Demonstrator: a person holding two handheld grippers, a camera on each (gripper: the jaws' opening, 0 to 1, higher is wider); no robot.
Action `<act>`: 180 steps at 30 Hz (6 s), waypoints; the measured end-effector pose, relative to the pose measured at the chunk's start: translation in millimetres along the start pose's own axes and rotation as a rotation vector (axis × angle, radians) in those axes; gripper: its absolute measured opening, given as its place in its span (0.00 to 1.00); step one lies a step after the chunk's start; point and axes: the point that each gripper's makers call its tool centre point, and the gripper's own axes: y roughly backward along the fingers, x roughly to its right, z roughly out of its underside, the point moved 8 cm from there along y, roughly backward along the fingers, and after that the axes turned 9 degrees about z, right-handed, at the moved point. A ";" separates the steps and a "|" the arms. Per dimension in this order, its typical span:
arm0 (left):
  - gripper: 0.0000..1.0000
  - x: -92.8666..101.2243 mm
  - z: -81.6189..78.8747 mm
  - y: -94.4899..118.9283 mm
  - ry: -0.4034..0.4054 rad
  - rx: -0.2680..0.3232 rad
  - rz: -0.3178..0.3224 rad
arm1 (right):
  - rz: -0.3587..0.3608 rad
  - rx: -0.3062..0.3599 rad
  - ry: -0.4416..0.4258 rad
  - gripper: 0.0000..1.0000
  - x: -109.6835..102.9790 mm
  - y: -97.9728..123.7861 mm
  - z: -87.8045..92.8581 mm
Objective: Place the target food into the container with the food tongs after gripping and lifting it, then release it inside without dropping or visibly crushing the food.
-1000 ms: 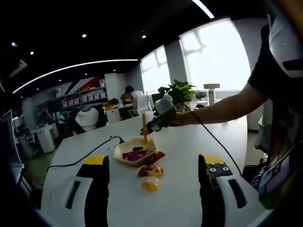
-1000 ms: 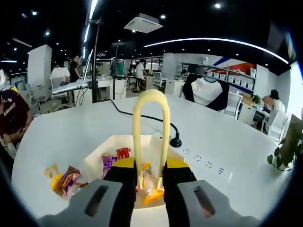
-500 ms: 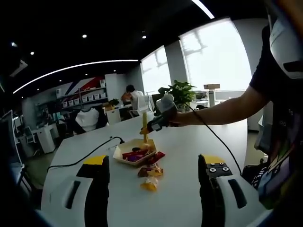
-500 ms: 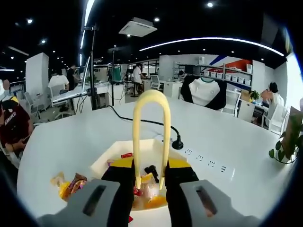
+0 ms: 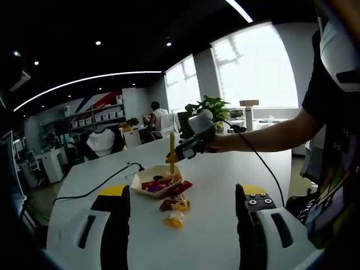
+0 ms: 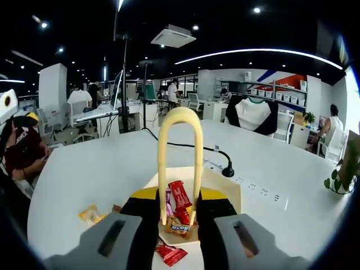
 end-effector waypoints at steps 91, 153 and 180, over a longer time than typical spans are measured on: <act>0.81 -10.6 -2.0 8.1 0.003 0.006 -0.025 | -0.715 -0.098 0.255 0.22 -125.3 -23.3 33.0; 0.81 -10.4 1.0 6.2 0.001 -0.001 -0.036 | -0.069 0.006 -0.008 0.16 56.8 -16.5 -33.2; 0.81 -13.2 6.0 3.3 0.018 -0.015 -0.031 | 0.051 -0.112 -0.057 0.18 81.4 -52.2 2.2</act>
